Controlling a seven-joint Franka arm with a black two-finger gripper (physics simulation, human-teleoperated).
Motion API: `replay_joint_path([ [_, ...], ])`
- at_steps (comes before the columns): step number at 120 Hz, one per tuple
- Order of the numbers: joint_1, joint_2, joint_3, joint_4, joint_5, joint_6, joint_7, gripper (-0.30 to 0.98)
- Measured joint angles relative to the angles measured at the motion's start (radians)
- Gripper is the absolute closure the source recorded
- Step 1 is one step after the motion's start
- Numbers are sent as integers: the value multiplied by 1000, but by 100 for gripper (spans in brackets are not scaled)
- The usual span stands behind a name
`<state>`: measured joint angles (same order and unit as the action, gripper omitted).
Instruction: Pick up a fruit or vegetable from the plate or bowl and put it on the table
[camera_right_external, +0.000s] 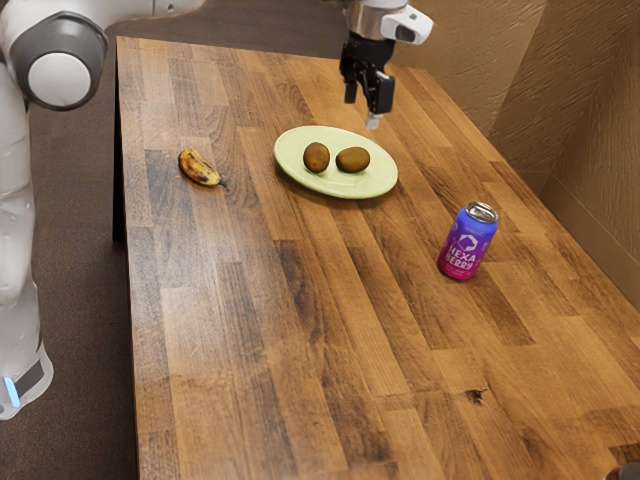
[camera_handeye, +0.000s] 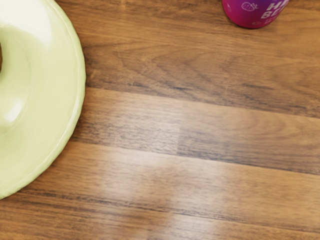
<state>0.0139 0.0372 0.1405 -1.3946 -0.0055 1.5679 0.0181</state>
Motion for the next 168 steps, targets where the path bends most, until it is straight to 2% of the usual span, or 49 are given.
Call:
replay_joint_path([
  [34, -59, 52, -3, 56, 8, -4, 3, 0],
  [46, -72, 83, 65, 60, 8, -1, 2, 0],
  [61, -13, 216, 119, 190, 0, 2, 2, 0],
  [72, 64, 377, 121, 380, -53, -12, 3, 0],
  [79, 97, 485, 110, 536, -77, -43, 3, 0],
  [86, 167, 542, 40, 602, -92, -65, 4, 0],
  [97, 233, 571, -4, 624, -102, -87, 5, 0],
  [118, 316, 594, -1, 627, -106, -109, 6, 0],
  [168, 364, 710, 4, 686, -108, -95, 10, 0],
])
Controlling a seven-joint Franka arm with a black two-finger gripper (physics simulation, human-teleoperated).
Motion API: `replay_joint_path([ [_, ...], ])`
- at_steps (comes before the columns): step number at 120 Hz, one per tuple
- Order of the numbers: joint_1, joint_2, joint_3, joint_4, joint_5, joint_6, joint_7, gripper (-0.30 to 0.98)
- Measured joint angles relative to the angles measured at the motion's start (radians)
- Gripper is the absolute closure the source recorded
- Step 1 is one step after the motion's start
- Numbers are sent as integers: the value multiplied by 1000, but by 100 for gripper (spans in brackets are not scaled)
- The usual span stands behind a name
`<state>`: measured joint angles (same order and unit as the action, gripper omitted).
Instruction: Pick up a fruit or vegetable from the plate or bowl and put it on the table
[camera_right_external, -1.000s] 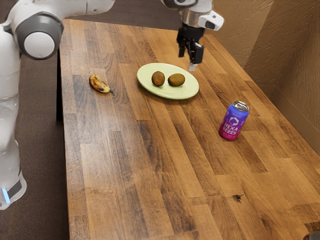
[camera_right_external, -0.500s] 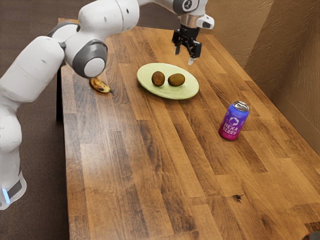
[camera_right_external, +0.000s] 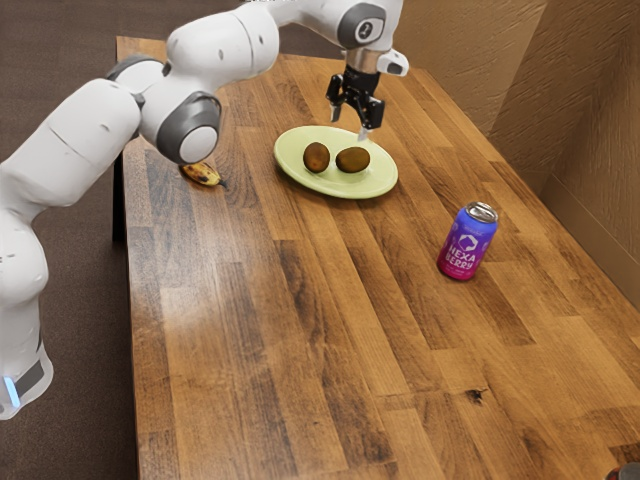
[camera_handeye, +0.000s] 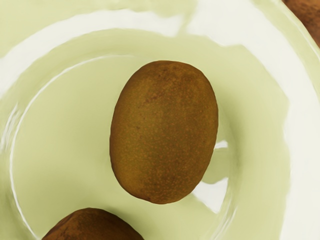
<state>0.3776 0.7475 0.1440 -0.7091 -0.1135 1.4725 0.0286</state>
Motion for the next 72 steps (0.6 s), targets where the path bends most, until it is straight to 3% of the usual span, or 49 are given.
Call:
replay_joint_path([
  [20, 10, 71, -1, 108, 0, -13, 12, 0],
  [72, -2, 137, -2, 117, 51, -17, 31, 0],
])
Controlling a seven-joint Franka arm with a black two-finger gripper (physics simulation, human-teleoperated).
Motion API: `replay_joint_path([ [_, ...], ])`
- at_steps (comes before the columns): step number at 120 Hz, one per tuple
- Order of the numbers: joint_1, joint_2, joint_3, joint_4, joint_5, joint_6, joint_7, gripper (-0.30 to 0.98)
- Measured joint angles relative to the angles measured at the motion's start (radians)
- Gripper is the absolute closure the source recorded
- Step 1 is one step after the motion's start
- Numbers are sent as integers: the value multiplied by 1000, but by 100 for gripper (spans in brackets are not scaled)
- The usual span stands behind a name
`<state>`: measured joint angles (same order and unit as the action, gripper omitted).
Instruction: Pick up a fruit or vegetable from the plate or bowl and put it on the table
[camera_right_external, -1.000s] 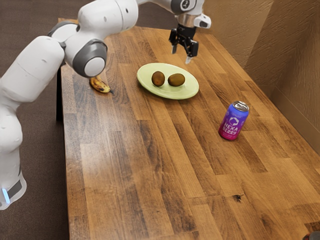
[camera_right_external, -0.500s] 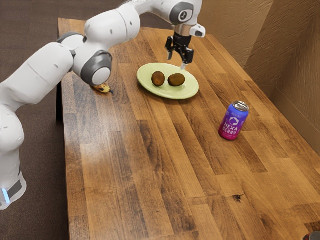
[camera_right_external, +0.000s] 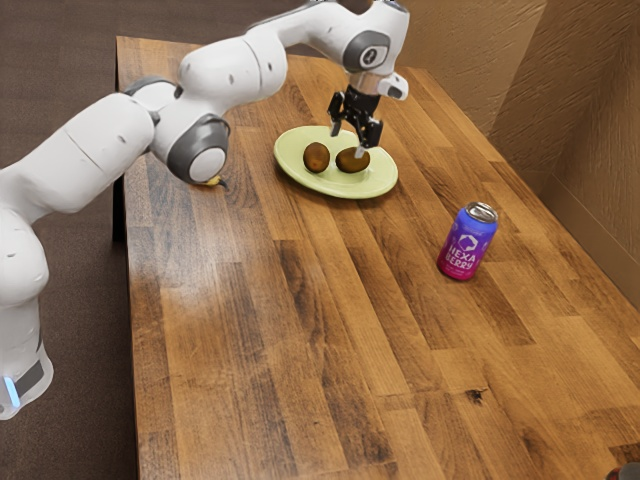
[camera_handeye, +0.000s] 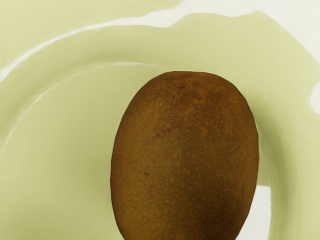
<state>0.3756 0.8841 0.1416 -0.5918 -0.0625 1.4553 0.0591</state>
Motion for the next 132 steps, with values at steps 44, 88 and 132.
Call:
replay_joint_path([
  [44, -12, 36, -7, 2, 21, 12, 8, 0],
  [88, -9, 65, -42, 4, 20, 66, 12, 9],
  [132, -15, 39, -43, 4, 26, 76, 15, 38],
])
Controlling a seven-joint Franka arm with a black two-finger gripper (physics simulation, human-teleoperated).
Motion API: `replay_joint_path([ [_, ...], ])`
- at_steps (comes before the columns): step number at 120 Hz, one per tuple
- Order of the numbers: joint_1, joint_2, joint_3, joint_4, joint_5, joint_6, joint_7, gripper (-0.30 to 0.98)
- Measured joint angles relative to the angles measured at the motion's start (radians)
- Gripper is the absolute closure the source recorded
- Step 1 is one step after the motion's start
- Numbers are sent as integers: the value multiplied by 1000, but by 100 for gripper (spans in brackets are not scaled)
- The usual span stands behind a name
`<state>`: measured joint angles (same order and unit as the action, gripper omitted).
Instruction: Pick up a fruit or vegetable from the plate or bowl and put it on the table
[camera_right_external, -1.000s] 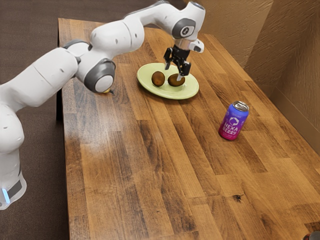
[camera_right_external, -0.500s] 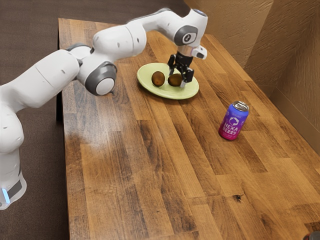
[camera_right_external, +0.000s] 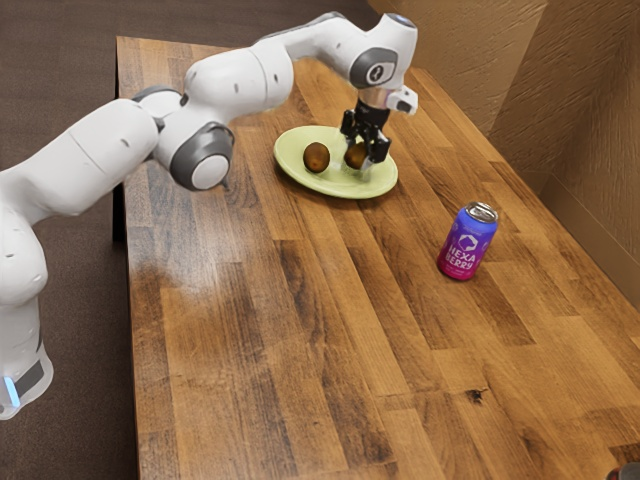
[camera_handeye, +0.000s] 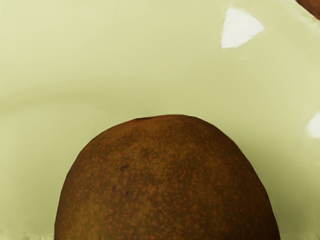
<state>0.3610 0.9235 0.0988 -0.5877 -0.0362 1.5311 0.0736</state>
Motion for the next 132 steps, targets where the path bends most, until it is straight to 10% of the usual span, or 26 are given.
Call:
replay_joint_path([
  [99, -228, -56, -17, 40, -1, 10, -1, 38],
  [132, -234, -60, -31, 41, -5, 9, -1, 6],
])
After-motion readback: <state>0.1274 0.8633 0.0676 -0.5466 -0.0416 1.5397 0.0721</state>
